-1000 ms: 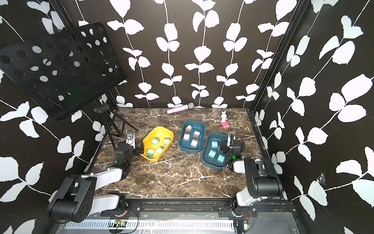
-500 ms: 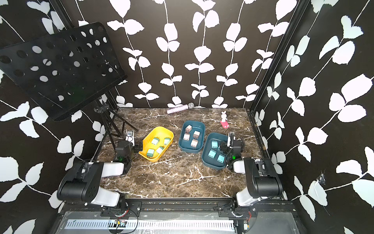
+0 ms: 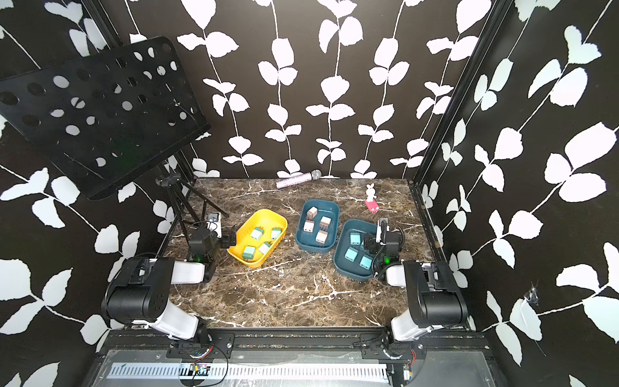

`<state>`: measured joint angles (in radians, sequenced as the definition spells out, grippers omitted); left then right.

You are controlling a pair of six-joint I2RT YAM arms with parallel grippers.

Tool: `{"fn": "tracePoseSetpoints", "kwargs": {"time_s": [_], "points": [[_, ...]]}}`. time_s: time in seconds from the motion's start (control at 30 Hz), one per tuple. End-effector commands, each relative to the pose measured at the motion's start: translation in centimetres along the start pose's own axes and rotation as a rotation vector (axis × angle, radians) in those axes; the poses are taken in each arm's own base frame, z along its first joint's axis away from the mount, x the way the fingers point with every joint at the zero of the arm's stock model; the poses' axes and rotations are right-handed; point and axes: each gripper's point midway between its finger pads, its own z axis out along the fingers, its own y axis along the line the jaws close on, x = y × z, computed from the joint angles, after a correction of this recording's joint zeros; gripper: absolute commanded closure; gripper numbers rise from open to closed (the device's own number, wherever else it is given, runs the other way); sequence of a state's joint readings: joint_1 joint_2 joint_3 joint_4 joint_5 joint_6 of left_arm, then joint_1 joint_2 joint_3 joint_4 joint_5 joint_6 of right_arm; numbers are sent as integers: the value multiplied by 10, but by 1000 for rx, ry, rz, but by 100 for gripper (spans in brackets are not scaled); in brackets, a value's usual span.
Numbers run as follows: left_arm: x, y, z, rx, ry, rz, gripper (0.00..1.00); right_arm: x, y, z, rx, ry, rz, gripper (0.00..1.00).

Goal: Place the plugs by color into the storage box
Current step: Reset both arms

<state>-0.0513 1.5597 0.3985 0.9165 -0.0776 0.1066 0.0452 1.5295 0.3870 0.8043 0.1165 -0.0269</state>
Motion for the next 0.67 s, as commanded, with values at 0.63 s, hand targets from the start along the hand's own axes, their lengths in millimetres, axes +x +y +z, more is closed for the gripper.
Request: {"fn": "tracePoseSetpoints", "kwargs": {"time_s": [0.63], "points": [[1, -9, 0, 64, 18, 23, 1, -19, -2, -1, 4, -70, 4, 1]]}}
